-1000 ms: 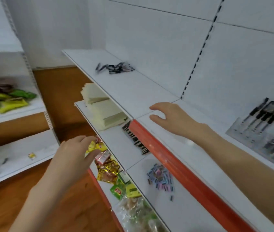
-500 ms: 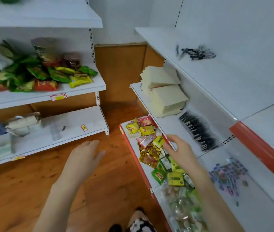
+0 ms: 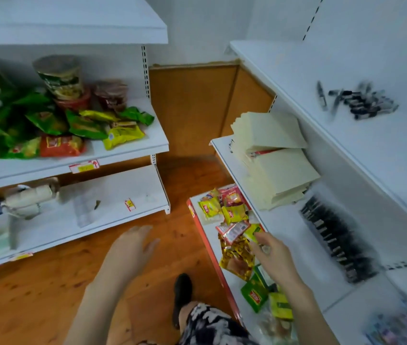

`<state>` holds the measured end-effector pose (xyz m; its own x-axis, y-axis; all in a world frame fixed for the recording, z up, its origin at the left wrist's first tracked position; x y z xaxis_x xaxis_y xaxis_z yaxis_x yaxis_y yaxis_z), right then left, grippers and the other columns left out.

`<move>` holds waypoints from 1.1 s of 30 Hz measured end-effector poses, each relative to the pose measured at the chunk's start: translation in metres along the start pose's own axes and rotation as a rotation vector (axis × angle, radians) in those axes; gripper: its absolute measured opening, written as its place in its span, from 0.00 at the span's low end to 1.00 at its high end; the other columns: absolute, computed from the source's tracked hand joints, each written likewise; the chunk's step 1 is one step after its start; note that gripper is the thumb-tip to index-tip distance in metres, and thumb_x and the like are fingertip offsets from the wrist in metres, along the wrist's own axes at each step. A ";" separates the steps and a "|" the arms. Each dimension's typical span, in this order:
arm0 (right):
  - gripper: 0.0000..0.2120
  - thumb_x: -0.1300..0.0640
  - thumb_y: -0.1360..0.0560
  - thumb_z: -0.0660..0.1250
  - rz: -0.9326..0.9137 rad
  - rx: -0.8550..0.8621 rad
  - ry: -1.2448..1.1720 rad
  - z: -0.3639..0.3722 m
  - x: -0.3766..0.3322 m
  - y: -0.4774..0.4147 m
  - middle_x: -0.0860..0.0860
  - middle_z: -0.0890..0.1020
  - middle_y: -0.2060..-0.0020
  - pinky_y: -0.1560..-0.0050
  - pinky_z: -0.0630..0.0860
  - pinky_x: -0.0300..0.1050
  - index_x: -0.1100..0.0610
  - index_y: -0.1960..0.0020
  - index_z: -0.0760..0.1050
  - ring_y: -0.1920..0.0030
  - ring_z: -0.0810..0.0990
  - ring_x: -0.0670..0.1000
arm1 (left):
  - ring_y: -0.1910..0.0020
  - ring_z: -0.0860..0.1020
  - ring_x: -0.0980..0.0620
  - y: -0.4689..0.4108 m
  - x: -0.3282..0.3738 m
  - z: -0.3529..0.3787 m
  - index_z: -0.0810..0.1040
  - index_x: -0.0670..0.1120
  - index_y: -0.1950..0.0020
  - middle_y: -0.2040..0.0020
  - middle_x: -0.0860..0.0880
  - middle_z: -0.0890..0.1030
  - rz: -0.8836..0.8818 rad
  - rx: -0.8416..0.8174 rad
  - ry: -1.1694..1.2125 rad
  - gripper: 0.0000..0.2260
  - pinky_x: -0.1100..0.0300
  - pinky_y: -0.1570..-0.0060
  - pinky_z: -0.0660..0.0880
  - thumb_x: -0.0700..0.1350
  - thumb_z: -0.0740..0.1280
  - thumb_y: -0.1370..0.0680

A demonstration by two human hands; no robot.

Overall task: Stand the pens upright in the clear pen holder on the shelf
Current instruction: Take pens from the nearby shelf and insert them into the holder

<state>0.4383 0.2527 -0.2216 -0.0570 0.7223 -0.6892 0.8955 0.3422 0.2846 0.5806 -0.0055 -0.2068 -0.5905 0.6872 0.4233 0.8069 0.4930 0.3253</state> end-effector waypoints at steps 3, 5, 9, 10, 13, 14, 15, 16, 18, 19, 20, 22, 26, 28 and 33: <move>0.11 0.60 0.24 0.64 0.002 0.043 -0.029 -0.008 -0.018 -0.046 0.53 0.79 0.50 0.48 0.70 0.41 0.60 0.43 0.75 0.50 0.74 0.49 | 0.34 0.71 0.50 -0.051 0.011 -0.017 0.67 0.49 0.30 0.31 0.48 0.72 0.017 0.005 -0.034 0.21 0.58 0.36 0.68 0.53 0.60 0.21; 0.11 0.59 0.24 0.64 0.011 0.036 -0.022 -0.010 -0.028 -0.075 0.55 0.80 0.48 0.47 0.70 0.43 0.60 0.43 0.75 0.47 0.76 0.52 | 0.34 0.71 0.50 -0.081 0.019 -0.029 0.67 0.49 0.30 0.31 0.49 0.72 0.039 0.008 -0.048 0.20 0.59 0.36 0.68 0.53 0.60 0.21; 0.15 0.58 0.25 0.65 0.033 0.034 -0.044 -0.014 -0.041 -0.121 0.50 0.78 0.46 0.46 0.67 0.38 0.59 0.39 0.73 0.47 0.73 0.46 | 0.34 0.72 0.51 -0.130 0.034 -0.047 0.68 0.49 0.30 0.32 0.49 0.73 0.086 -0.014 -0.064 0.19 0.60 0.37 0.67 0.52 0.59 0.21; 0.15 0.58 0.25 0.65 0.040 0.045 -0.045 -0.015 -0.043 -0.131 0.50 0.77 0.46 0.46 0.67 0.37 0.59 0.39 0.74 0.46 0.73 0.46 | 0.35 0.72 0.51 -0.143 0.038 -0.049 0.68 0.49 0.31 0.32 0.49 0.73 0.106 -0.032 -0.072 0.19 0.60 0.37 0.67 0.52 0.59 0.21; 0.13 0.60 0.25 0.66 0.079 0.091 -0.048 -0.018 -0.045 -0.159 0.51 0.78 0.50 0.49 0.66 0.35 0.61 0.42 0.75 0.48 0.75 0.48 | 0.36 0.73 0.51 -0.190 0.052 -0.055 0.69 0.49 0.31 0.33 0.49 0.74 0.196 -0.068 -0.094 0.18 0.60 0.38 0.67 0.52 0.59 0.21; 0.12 0.61 0.25 0.65 0.094 0.114 -0.053 -0.020 -0.045 -0.168 0.51 0.78 0.50 0.51 0.65 0.34 0.61 0.42 0.75 0.48 0.75 0.48 | 0.35 0.72 0.51 -0.207 0.059 -0.058 0.69 0.49 0.31 0.33 0.49 0.73 0.233 -0.074 -0.106 0.19 0.60 0.38 0.67 0.52 0.59 0.21; 0.12 0.61 0.25 0.65 0.114 0.140 -0.066 -0.021 -0.045 -0.176 0.51 0.78 0.50 0.52 0.65 0.32 0.61 0.42 0.75 0.48 0.75 0.47 | 0.35 0.72 0.51 -0.226 0.066 -0.063 0.69 0.49 0.31 0.32 0.50 0.73 0.271 -0.076 -0.114 0.19 0.60 0.37 0.67 0.52 0.59 0.21; 0.13 0.60 0.25 0.65 0.137 0.167 -0.078 -0.022 -0.045 -0.185 0.51 0.78 0.49 0.52 0.64 0.30 0.61 0.42 0.75 0.47 0.74 0.47 | 0.34 0.71 0.51 -0.243 0.076 -0.067 0.69 0.49 0.31 0.32 0.50 0.73 0.311 -0.081 -0.115 0.19 0.60 0.37 0.66 0.52 0.59 0.21; 0.15 0.57 0.25 0.66 0.192 0.218 -0.083 -0.024 -0.047 -0.199 0.50 0.78 0.47 0.52 0.63 0.29 0.59 0.40 0.74 0.47 0.74 0.45 | 0.35 0.73 0.49 -0.278 0.098 -0.078 0.70 0.48 0.32 0.33 0.48 0.74 0.412 -0.101 -0.109 0.18 0.58 0.37 0.67 0.51 0.60 0.21; 0.15 0.57 0.25 0.66 0.218 0.242 -0.088 -0.025 -0.050 -0.204 0.50 0.78 0.46 0.51 0.63 0.29 0.58 0.40 0.74 0.46 0.74 0.44 | 0.37 0.74 0.49 -0.293 0.110 -0.084 0.71 0.48 0.32 0.33 0.48 0.74 0.468 -0.110 -0.110 0.18 0.57 0.38 0.69 0.50 0.60 0.21; 0.14 0.56 0.25 0.66 0.243 0.269 -0.097 -0.027 -0.054 -0.209 0.50 0.79 0.46 0.50 0.64 0.30 0.58 0.40 0.75 0.46 0.75 0.45 | 0.38 0.74 0.49 -0.307 0.122 -0.090 0.71 0.48 0.32 0.34 0.48 0.75 0.524 -0.124 -0.116 0.18 0.57 0.39 0.70 0.50 0.61 0.21; 0.12 0.56 0.26 0.66 0.292 0.333 -0.125 -0.032 -0.065 -0.212 0.50 0.80 0.46 0.48 0.65 0.33 0.57 0.43 0.76 0.46 0.76 0.46 | 0.38 0.75 0.49 -0.331 0.145 -0.102 0.71 0.48 0.32 0.34 0.48 0.75 0.623 -0.160 -0.137 0.17 0.57 0.40 0.71 0.49 0.60 0.21; 0.12 0.54 0.25 0.66 0.333 0.458 -0.116 -0.048 -0.092 -0.198 0.48 0.79 0.46 0.46 0.64 0.30 0.54 0.43 0.77 0.46 0.74 0.43 | 0.39 0.74 0.48 -0.352 0.193 -0.127 0.71 0.48 0.33 0.36 0.47 0.76 0.822 -0.209 -0.154 0.17 0.57 0.42 0.71 0.50 0.60 0.21; 0.12 0.54 0.25 0.65 0.338 0.517 -0.082 -0.059 -0.107 -0.185 0.47 0.79 0.45 0.47 0.63 0.26 0.54 0.42 0.77 0.46 0.73 0.42 | 0.39 0.74 0.49 -0.348 0.214 -0.135 0.72 0.48 0.33 0.37 0.49 0.76 0.942 -0.245 -0.168 0.17 0.58 0.43 0.71 0.50 0.61 0.21; 0.13 0.50 0.25 0.64 0.348 0.555 -0.012 -0.089 -0.149 -0.149 0.38 0.76 0.48 0.50 0.63 0.18 0.50 0.42 0.76 0.46 0.72 0.36 | 0.53 0.82 0.48 -0.315 0.257 -0.154 0.83 0.44 0.50 0.53 0.48 0.85 1.321 -0.252 -0.150 0.16 0.60 0.51 0.72 0.53 0.64 0.26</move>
<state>0.2743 0.1482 -0.1022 0.2790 0.7268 -0.6276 0.9558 -0.2736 0.1079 0.1726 -0.0662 -0.0700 0.6383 0.6267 0.4469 0.7312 -0.6751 -0.0977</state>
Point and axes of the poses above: each hand's wrist, its own y-axis away from the middle knuckle, its own z-axis out of the palm, x = y × z, the point moved 6 cm from there along -y, towards the middle knuckle
